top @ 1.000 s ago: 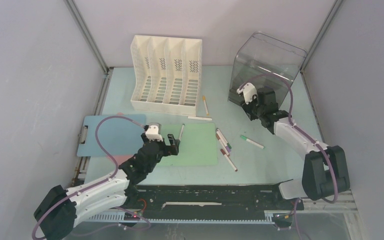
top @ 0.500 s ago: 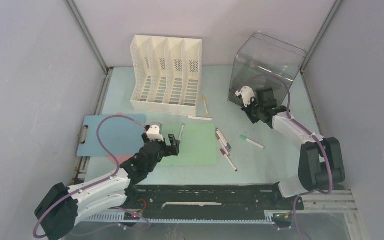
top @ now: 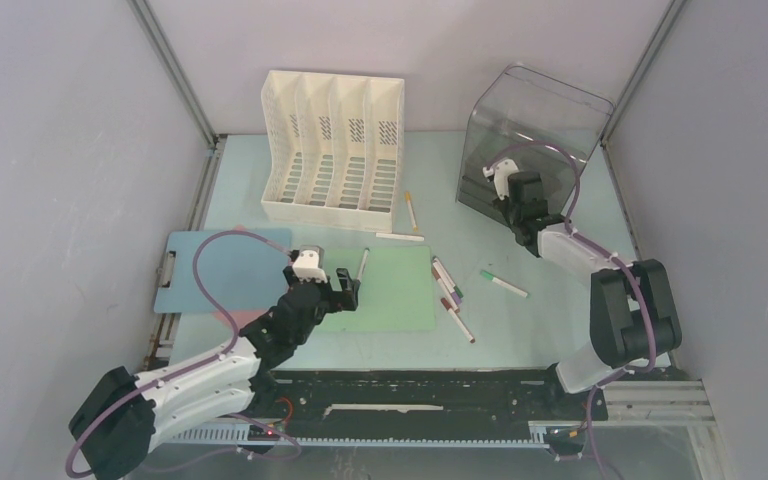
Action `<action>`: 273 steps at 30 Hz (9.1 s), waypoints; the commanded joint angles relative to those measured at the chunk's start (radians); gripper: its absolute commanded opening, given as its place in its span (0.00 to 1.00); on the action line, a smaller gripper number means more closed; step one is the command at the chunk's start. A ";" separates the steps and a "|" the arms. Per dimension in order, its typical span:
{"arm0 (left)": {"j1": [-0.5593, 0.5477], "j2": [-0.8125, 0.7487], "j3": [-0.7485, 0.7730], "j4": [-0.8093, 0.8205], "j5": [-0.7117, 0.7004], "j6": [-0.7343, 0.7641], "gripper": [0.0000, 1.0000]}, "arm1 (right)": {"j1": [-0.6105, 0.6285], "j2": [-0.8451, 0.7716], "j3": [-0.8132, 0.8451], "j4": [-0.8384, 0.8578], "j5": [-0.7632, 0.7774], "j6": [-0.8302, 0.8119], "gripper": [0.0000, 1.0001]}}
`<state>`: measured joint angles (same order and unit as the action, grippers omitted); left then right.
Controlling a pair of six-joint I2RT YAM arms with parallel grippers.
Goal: Organize the desk
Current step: Close the drawer in the storage box, then open the drawer in the storage box, then pick up the stationery from the center of the board.
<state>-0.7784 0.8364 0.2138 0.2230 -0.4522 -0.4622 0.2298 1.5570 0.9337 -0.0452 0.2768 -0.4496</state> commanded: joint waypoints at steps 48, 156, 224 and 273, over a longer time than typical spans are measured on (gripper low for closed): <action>-0.057 0.767 0.708 0.453 0.593 -0.224 1.00 | -0.382 -0.491 0.160 -0.599 -1.244 -0.151 0.50; -0.057 1.353 0.969 0.611 0.296 -0.769 0.13 | -0.404 -0.492 0.160 -0.609 -1.213 -0.185 0.50; 0.113 0.751 0.567 0.741 0.538 0.370 1.00 | 0.010 -0.080 -0.122 -0.471 -0.500 -0.446 0.57; 0.111 0.741 0.549 0.742 0.506 0.405 1.00 | 0.113 -0.302 -0.005 -0.379 -0.532 -0.216 0.00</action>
<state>-0.6682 1.5848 0.7444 0.9363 0.0635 -0.0853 0.3401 1.3277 0.8879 -0.5369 -0.2996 -0.7158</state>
